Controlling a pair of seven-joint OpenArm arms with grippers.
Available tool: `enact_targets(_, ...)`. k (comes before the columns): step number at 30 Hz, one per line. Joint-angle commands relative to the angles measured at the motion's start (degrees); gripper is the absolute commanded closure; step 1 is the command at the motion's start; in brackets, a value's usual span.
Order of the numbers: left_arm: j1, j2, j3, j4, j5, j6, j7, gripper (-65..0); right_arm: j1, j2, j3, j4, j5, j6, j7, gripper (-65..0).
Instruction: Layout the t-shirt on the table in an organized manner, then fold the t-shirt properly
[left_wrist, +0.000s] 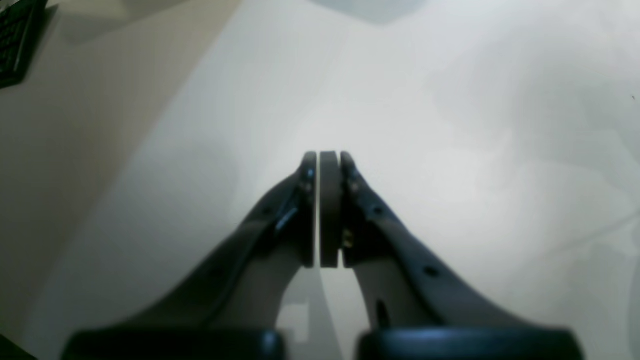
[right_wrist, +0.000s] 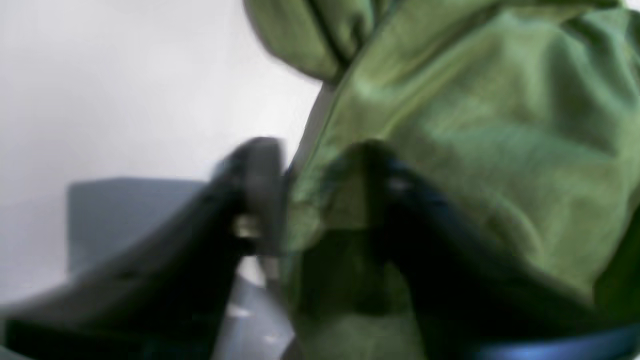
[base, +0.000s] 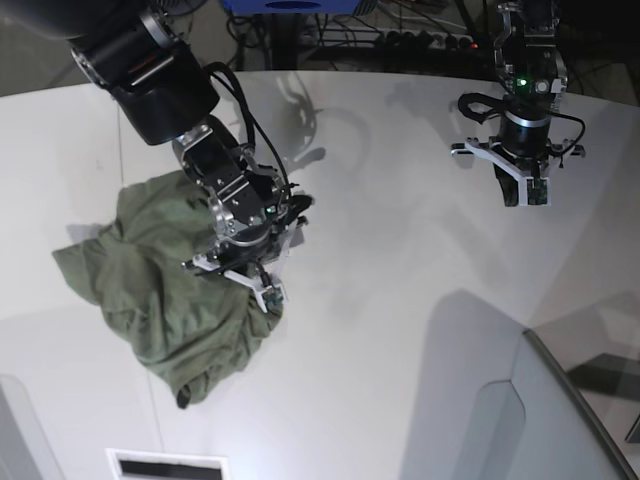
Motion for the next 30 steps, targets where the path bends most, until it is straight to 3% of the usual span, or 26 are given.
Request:
enact_targets(1, -0.1, -0.4, -0.2, 0.9, 0.1, 0.3, -1.3, -0.7, 1.1, -0.3, 0.3, 1.1, -0.5, -0.7, 1.1, 0.0)
enact_targets(5, -0.1, -0.4, -0.2, 0.6, 0.1, 0.3, -1.3, -0.7, -1.6, -0.4, 0.0, 5.5, -0.5, -1.1, 0.6, -0.5)
enact_targets(14, -0.5, -0.4, -0.2, -2.3, 0.1, 0.3, -1.4, -0.7, -12.3, 0.7, -0.4, 30.2, -0.4, -0.4, -12.0, 0.0)
enact_targets(19, -1.3, -0.4, -0.2, -2.3, 0.1, 0.3, -1.4, -0.7, -15.4, 2.2, 0.3, 40.9, -0.4, 4.0, -16.8, 0.0)
enact_targets(27, -2.6, -0.4, -0.1, -2.3, 0.4, 0.3, -1.4, -1.3, -14.6, 4.2, 8.2, 50.5, -0.4, 4.6, -21.1, 0.0)
enact_targets(30, -2.6, -0.7, -0.2, -2.3, 0.6, 0.3, -1.4, -1.5, -14.6, 5.3, 11.2, 54.2, -0.4, 8.2, -23.5, 0.0)
